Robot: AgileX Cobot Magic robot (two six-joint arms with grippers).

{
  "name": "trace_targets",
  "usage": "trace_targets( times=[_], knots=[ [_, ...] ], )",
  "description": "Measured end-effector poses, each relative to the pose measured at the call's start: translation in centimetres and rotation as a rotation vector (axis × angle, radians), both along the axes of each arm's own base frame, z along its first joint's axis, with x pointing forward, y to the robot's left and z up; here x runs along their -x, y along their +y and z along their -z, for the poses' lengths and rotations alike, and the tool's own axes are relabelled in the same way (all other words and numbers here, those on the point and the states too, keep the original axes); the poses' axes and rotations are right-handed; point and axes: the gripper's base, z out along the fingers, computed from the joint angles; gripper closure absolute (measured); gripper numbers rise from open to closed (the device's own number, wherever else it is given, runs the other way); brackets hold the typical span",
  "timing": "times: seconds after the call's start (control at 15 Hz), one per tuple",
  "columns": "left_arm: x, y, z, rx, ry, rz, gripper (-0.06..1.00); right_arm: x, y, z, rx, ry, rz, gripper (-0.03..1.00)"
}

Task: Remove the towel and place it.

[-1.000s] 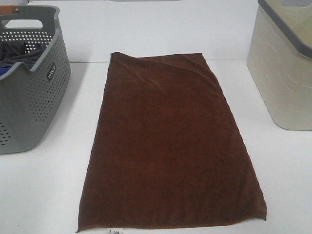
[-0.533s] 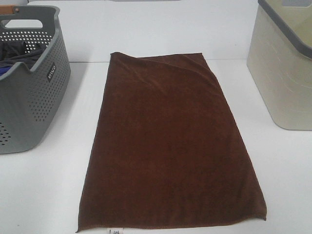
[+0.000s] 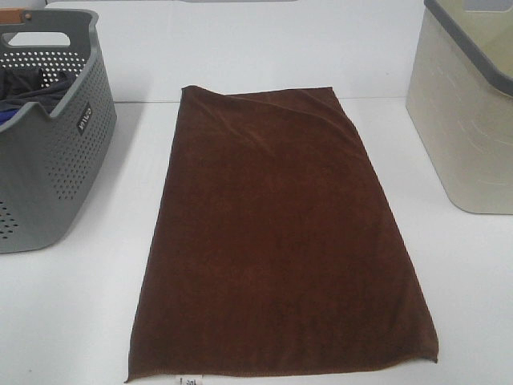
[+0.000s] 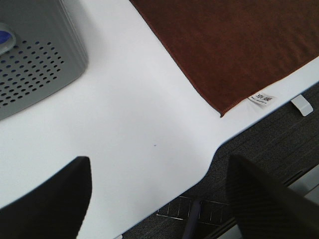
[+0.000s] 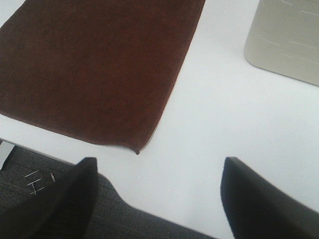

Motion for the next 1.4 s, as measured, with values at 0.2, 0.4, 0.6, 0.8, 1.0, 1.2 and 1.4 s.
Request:
trace_targets(
  times=[0.2, 0.4, 0.6, 0.8, 1.0, 1.2, 1.4],
  knots=[
    [-0.1, 0.2, 0.0, 0.004, 0.002, -0.061, 0.23, 0.0, 0.0, 0.0, 0.000, 0.000, 0.000, 0.30],
    [0.3, 1.0, -0.2, 0.020, -0.035, -0.203, 0.23, 0.0, 0.0, 0.0, 0.000, 0.000, 0.001, 0.30],
    [1.7, 1.8, -0.5, 0.047, -0.131, -0.356, 0.23, -0.2, -0.2, 0.0, -0.001, 0.000, 0.101, 0.30],
    [3.0, 2.0, -0.6, 0.063, -0.220, -0.447, 0.23, -0.2, -0.5, 0.0, -0.002, -0.009, 0.192, 0.30],
    [4.3, 2.1, -0.7, 0.082, -0.299, -0.456, 0.23, 0.7, -0.5, -0.1, -0.013, -0.063, 0.196, 0.30],
    [4.6, 2.1, -0.6, 0.087, -0.317, -0.455, 0.23, 1.4, -0.6, -0.2, -0.021, -0.105, 0.195, 0.30],
    [4.6, 2.1, -0.6, 0.087, -0.317, -0.455, 0.23, 1.6, -0.5, -0.2, -0.026, -0.118, 0.198, 0.30]
  ],
)
